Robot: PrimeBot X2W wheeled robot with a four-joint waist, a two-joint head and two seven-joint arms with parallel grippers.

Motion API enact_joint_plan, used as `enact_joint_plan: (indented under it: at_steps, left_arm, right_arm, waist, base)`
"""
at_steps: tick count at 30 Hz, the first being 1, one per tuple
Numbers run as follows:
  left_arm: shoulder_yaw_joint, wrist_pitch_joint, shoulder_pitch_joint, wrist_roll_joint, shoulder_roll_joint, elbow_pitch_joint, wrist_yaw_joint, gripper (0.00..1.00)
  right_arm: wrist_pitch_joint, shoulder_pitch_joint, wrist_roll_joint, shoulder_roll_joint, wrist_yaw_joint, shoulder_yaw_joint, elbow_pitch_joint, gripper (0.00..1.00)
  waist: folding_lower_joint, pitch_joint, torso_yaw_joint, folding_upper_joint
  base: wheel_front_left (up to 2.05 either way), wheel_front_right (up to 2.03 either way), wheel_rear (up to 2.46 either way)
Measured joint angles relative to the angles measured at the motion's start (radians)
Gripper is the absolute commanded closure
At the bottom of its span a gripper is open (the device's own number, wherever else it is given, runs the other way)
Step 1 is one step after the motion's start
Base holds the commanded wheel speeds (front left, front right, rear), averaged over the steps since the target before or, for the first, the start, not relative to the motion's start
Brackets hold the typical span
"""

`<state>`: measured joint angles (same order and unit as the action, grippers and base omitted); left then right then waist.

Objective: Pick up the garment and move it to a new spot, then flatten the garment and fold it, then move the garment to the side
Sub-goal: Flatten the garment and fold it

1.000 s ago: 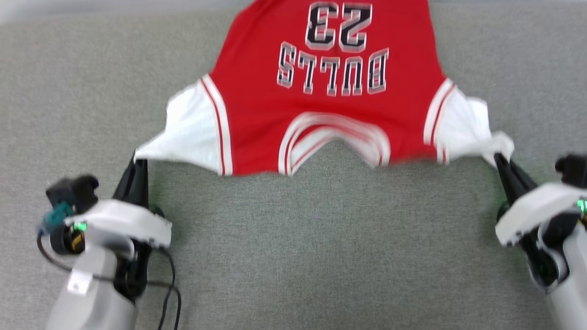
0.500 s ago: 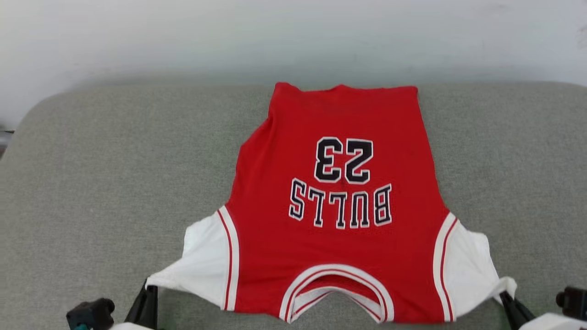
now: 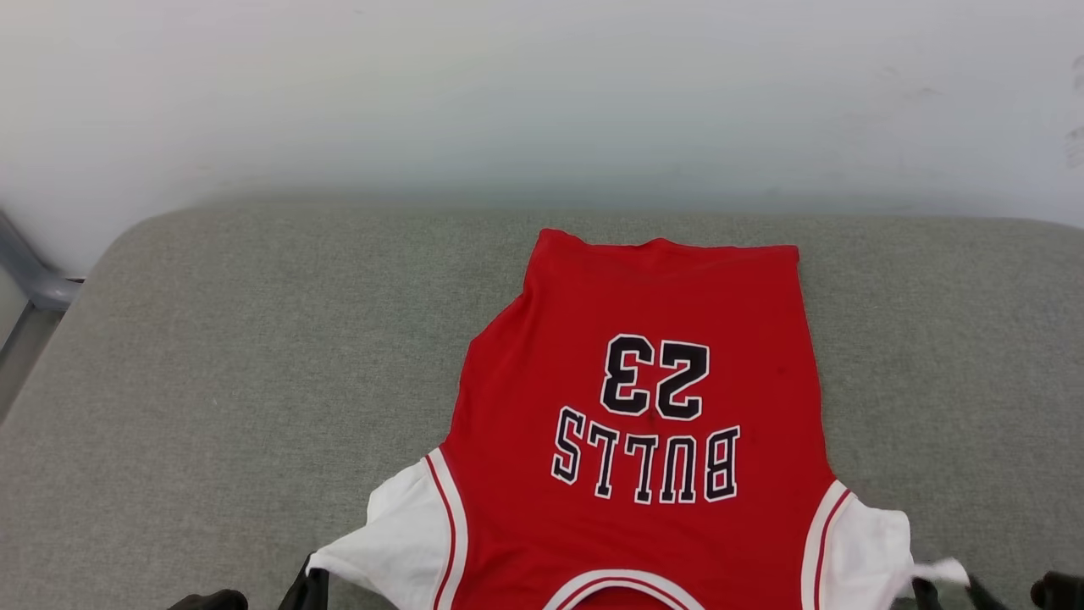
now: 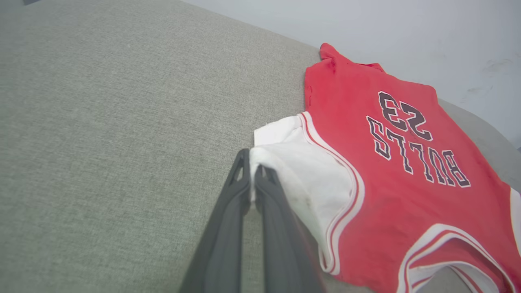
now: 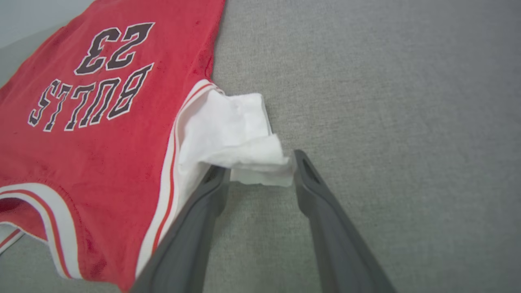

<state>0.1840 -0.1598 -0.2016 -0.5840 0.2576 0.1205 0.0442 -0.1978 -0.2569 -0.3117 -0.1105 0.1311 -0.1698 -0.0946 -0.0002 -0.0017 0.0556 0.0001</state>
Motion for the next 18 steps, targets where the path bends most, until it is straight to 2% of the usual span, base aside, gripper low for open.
enact_joint_plan:
  at_steps: [5,10,14,18]
  left_arm:
    - [0.014,0.007,0.018,0.011,-0.003,-0.034,0.002,1.00]
    - [0.029,0.003,0.083,0.031,-0.003,-0.075,0.001,1.00]
    - [0.038,-0.011,0.143,0.046,-0.008,-0.107,0.000,1.00]
    - [0.056,-0.024,0.207,0.062,-0.020,-0.128,-0.009,1.00]
  right_arm:
    - [0.059,0.114,0.017,-0.001,0.000,-0.034,0.023,0.00]
    - [0.077,0.288,0.035,-0.043,0.000,-0.053,-0.056,0.00]
    - [0.046,0.477,0.024,-0.101,0.000,-0.046,-0.160,0.00]
    - [-0.048,0.667,-0.006,-0.170,0.000,-0.017,-0.273,0.00]
  waist:
    - [0.0001,0.025,-0.001,0.0000]
    - [0.0002,0.086,0.011,0.0000]
    - [0.0003,0.155,0.024,0.0000]
    - [0.0004,0.230,0.046,-0.0001]
  base:
    - [0.00,0.00,0.00]
    - [0.00,0.00,0.00]
    - [0.00,0.00,0.00]
    - [0.00,0.00,0.00]
